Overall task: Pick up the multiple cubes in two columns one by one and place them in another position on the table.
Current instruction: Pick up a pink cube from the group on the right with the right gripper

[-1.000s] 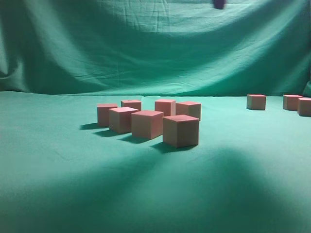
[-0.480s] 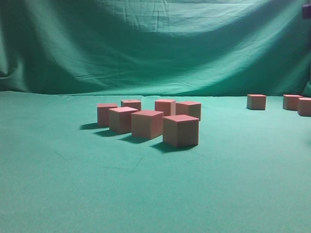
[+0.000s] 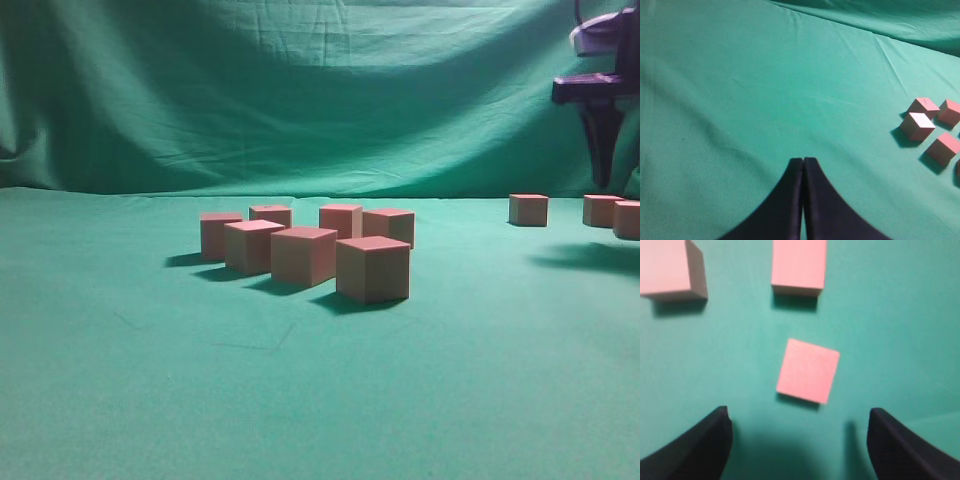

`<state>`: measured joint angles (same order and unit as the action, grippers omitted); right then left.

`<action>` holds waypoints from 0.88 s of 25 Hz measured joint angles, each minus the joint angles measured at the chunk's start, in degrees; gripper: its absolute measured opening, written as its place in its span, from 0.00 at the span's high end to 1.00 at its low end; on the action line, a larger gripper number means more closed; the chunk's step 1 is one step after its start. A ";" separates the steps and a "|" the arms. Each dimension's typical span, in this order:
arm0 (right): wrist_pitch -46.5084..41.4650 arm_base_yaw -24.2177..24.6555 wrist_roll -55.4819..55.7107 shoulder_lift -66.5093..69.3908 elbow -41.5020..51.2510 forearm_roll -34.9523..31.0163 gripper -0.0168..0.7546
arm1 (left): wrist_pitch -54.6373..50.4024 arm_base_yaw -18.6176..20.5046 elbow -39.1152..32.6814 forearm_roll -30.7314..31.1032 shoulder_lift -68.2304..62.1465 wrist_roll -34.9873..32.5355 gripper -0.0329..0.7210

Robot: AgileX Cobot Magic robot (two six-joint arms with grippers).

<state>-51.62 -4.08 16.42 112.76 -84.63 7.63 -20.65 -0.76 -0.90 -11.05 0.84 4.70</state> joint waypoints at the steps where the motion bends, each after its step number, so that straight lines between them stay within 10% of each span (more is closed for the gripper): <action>1: 0.91 -0.09 0.36 0.60 0.00 0.14 0.27 | 0.00 0.00 0.00 0.00 0.00 0.00 0.96; 16: 6.15 -0.09 3.26 7.04 -3.05 3.06 0.27 | 0.00 0.00 0.00 0.00 0.00 0.00 0.96; 22: 6.40 -0.09 3.50 7.77 -3.05 3.11 0.46 | 0.00 0.00 0.00 0.00 0.00 0.00 0.96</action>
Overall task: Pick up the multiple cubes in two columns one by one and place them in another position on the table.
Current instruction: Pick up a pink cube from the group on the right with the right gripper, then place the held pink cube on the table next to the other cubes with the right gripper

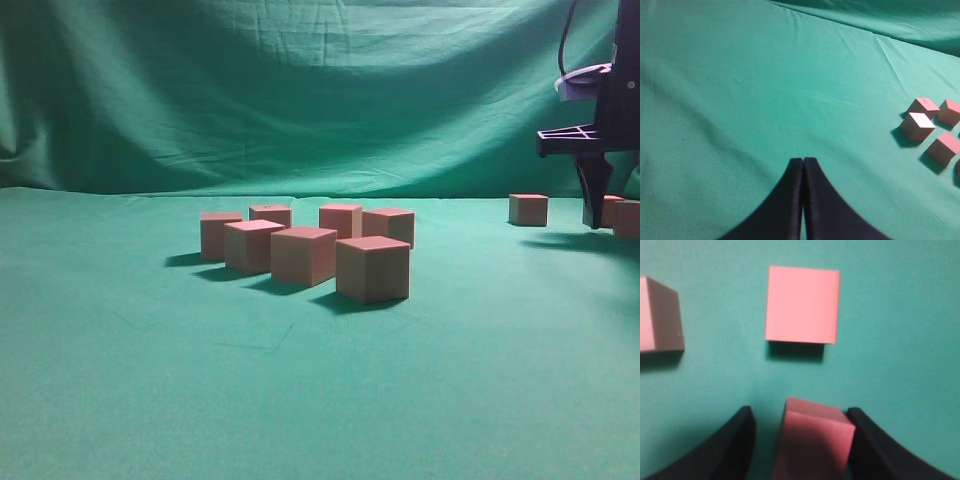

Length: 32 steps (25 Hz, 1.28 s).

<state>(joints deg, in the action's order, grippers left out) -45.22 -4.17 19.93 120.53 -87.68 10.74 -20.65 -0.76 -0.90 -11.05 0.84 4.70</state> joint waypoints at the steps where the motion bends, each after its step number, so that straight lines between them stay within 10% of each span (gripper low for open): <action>1: -0.10 0.00 0.00 0.12 0.00 0.08 0.46 | 0.00 0.00 0.00 0.00 0.00 0.00 0.96; 5: -0.73 0.00 0.13 0.56 -0.11 0.08 0.64 | 0.00 0.00 0.00 0.00 0.00 0.00 0.96; 24: -25.34 -7.10 -2.54 -15.41 -10.95 0.08 0.63 | 0.00 0.00 0.00 0.00 0.00 0.00 0.96; 32: -24.35 -15.63 -2.55 -32.79 6.20 -1.60 0.63 | 0.00 0.00 0.00 0.00 0.00 0.00 0.96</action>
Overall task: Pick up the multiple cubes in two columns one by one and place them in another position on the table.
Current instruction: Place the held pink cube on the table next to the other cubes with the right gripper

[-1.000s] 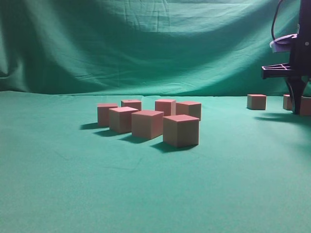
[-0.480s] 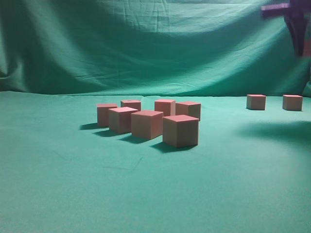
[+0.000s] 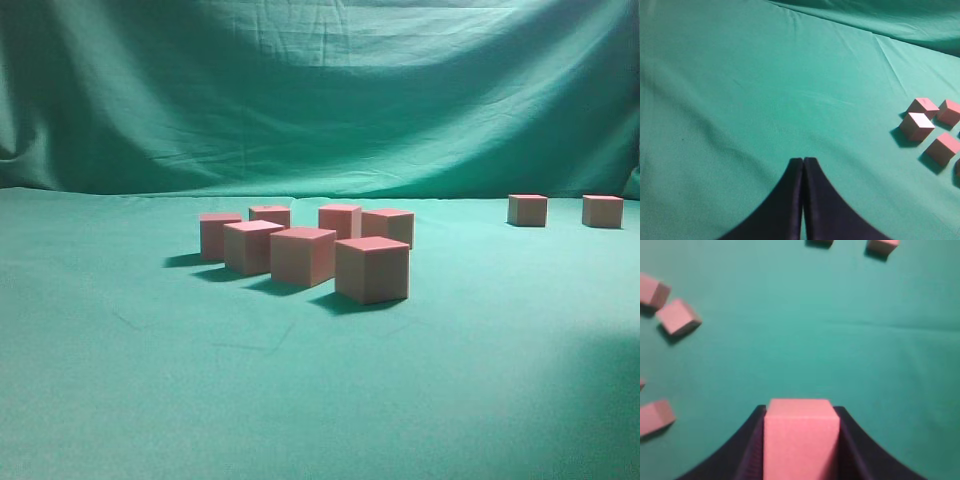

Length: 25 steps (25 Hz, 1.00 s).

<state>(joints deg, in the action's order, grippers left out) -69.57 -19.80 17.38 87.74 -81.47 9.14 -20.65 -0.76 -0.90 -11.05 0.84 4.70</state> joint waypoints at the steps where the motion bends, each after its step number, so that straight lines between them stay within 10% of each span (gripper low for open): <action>1: 0.78 -1.43 0.00 -1.86 2.99 -0.79 0.63 | 0.00 0.00 0.00 0.00 0.00 0.00 0.96; 17: 13.01 -29.19 -4.30 -9.28 22.83 -7.18 0.63 | 0.00 0.00 0.00 0.00 0.00 0.00 0.96; 25: 19.80 -33.10 -7.10 0.01 22.83 -7.27 0.63 | 0.00 0.00 0.00 0.00 0.00 0.00 0.96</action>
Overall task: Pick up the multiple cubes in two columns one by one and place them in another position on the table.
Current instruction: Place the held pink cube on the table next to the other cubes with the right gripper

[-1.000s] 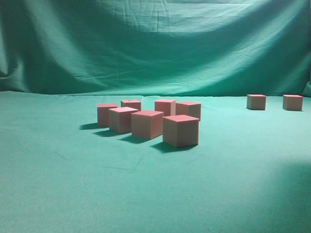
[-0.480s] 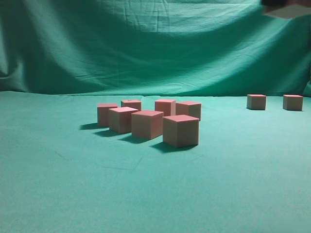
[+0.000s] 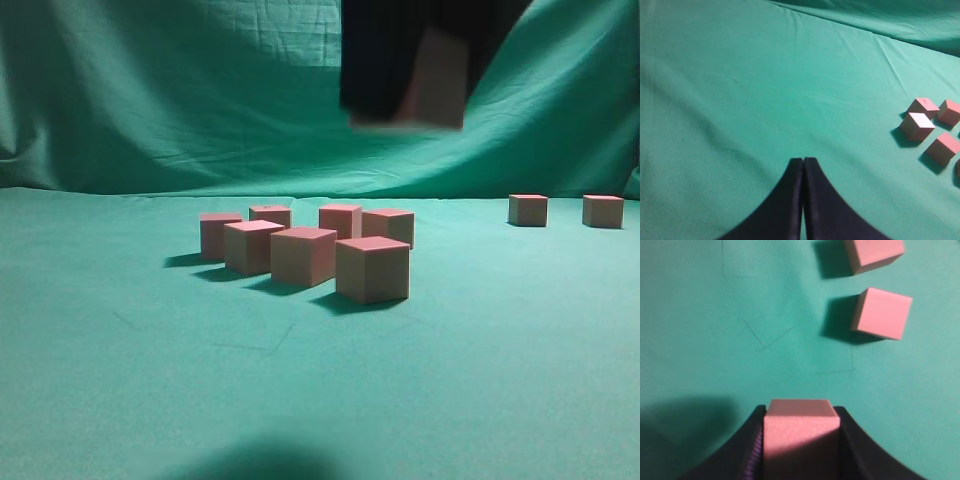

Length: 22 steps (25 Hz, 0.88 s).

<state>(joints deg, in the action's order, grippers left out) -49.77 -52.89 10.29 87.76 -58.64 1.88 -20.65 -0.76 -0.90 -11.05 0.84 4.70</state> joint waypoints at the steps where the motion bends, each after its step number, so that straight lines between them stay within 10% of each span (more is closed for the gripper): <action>1: 0.50 0.00 -0.96 1.10 0.00 0.00 0.63 | 0.00 0.00 0.00 0.00 0.00 0.00 0.96; 22: 9.20 -0.02 -5.86 13.17 0.00 7.75 0.63 | 0.00 0.00 0.00 0.00 0.00 0.00 0.96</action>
<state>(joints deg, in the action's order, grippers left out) -40.57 -52.91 4.42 100.93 -58.64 9.63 -20.65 -0.76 -0.90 -11.05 0.84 4.70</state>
